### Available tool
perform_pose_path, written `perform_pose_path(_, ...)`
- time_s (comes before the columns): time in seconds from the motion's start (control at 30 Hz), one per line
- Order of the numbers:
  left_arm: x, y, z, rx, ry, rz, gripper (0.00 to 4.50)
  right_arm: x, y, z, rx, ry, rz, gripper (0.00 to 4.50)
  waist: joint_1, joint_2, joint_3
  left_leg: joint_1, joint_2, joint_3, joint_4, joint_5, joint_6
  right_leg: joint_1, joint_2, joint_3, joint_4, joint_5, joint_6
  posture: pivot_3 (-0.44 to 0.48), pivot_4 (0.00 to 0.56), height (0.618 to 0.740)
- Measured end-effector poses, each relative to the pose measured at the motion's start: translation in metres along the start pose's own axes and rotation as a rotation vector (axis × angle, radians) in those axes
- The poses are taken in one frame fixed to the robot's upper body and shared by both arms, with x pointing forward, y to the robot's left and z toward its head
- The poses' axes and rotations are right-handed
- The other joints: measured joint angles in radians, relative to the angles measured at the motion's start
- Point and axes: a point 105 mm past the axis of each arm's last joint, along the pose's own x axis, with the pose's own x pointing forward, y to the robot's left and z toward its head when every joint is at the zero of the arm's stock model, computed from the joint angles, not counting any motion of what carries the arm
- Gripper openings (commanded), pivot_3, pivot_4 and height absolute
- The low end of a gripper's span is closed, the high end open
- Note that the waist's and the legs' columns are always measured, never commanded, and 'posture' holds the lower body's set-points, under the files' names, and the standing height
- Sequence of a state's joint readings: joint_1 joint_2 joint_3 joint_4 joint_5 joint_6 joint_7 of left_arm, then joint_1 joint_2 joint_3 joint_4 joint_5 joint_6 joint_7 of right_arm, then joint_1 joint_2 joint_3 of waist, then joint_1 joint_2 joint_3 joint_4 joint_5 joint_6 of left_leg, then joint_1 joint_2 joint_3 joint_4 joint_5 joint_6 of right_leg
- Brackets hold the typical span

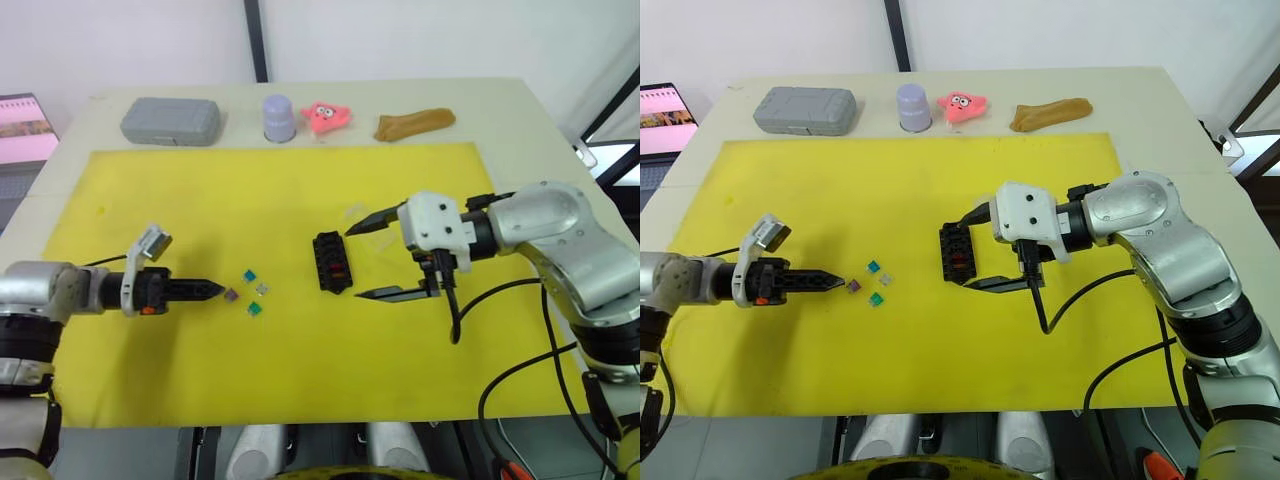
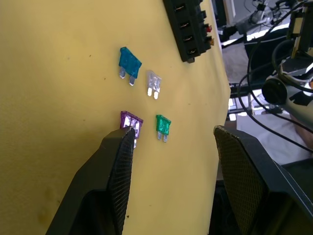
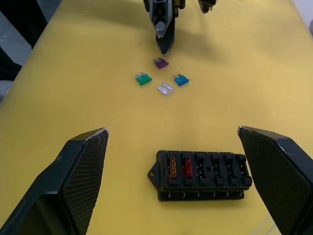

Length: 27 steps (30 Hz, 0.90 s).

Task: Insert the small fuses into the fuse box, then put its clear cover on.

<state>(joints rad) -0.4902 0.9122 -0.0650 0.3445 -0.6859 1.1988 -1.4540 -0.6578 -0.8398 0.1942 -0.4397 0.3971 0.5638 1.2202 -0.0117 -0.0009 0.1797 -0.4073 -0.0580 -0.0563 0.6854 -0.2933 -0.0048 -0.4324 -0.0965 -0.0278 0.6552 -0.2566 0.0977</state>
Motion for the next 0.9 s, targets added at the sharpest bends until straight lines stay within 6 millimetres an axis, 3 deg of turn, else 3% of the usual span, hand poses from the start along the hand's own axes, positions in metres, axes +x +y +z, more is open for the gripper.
perform_pose_path(0.33,0.006,0.011,0.003,-0.006,-0.033,-0.002,2.71,0.000,-0.002,-0.001,0.018,0.007,-0.016,4.50,0.001,0.000,0.000,0.000,0.000,0.000,0.000,0.000,0.000,0.000,0.000,0.000,0.000,0.000,0.000,0.000,0.150,0.731)
perform_pose_path(0.9,0.006,0.011,0.002,0.015,-0.030,-0.010,2.71,0.000,-0.003,0.003,0.004,0.011,-0.019,4.50,0.000,0.000,0.000,0.000,0.000,0.000,0.000,0.000,0.000,0.000,0.000,0.000,0.000,0.000,0.000,0.000,0.150,0.731)
